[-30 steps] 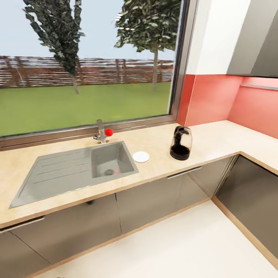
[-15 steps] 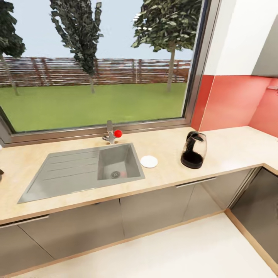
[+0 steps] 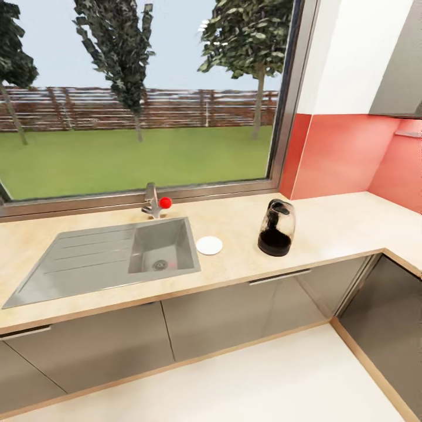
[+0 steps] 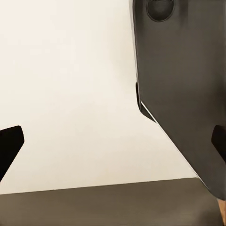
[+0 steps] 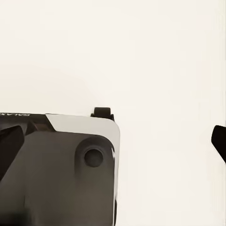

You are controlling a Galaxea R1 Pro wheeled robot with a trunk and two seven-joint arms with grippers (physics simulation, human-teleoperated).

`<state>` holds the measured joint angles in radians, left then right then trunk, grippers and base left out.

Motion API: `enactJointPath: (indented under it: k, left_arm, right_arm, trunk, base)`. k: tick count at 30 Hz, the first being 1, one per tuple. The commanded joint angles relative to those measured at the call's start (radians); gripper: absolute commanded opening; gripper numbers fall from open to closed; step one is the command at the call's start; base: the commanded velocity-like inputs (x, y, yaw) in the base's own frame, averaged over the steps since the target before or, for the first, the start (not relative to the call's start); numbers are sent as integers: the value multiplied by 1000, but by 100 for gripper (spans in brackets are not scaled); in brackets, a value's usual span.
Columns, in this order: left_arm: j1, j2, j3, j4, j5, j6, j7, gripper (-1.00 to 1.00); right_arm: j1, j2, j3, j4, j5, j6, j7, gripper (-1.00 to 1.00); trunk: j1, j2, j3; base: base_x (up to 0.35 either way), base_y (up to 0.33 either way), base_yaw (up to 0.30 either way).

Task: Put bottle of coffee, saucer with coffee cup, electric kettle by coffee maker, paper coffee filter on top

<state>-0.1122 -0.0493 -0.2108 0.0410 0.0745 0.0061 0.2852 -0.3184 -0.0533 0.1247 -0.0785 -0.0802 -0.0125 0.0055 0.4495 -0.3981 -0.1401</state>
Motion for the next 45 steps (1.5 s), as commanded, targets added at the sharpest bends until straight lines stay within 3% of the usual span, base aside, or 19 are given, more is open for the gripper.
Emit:
enactJointPath:
  k: [1,12,21,31,35,39,42,45]
  left_arm:
    - [-1,0,-9,2,8,0,3,100]
    - [-5,1,-15,-11,6,-4,-1,100]
    - [-13,-2,-24,-173,-6,-3,-10,100]
    - [-15,1,-27,-516,-7,-5,-12,100]
    - [-15,-3,-34,-685,-7,-49,-14,100]
    - [-15,-4,-87,-852,-8,-115,-26,100]
    - [-15,-2,-123,-964,-8,-128,-31,100]
    - [-15,-4,-154,-1134,-8,-129,-34,100]
  right_arm:
    - [-1,0,8,0,-8,-1,1,100]
    - [-1,0,9,0,-7,-1,1,100]
    - [-1,0,8,-1,-8,-1,-1,100]
    - [-1,-1,1,-7,-10,-1,-3,100]
    - [-1,0,0,-51,-11,-3,-6,100]
    - [-1,0,-1,-104,-13,-4,-8,100]
    - [-1,0,-2,-130,-13,-4,-8,100]
    - [-1,0,-2,-162,-13,-6,-9,100]
  trunk:
    - [1,-2,-2]
    - [1,-2,-2]
    - [1,-2,-6]
    - [1,-2,-7]
    - [1,-2,-7]
    - [1,-2,-7]
    - [1,-2,-7]
    - [1,-2,-7]
  base:
    - [0,-205,0]
    - [0,-71,0]
    - [0,-2,98]
    - [0,0,17]
    - [0,0,1]
    - [0,0,0]
    - [0,0,0]
    - [0,0,0]
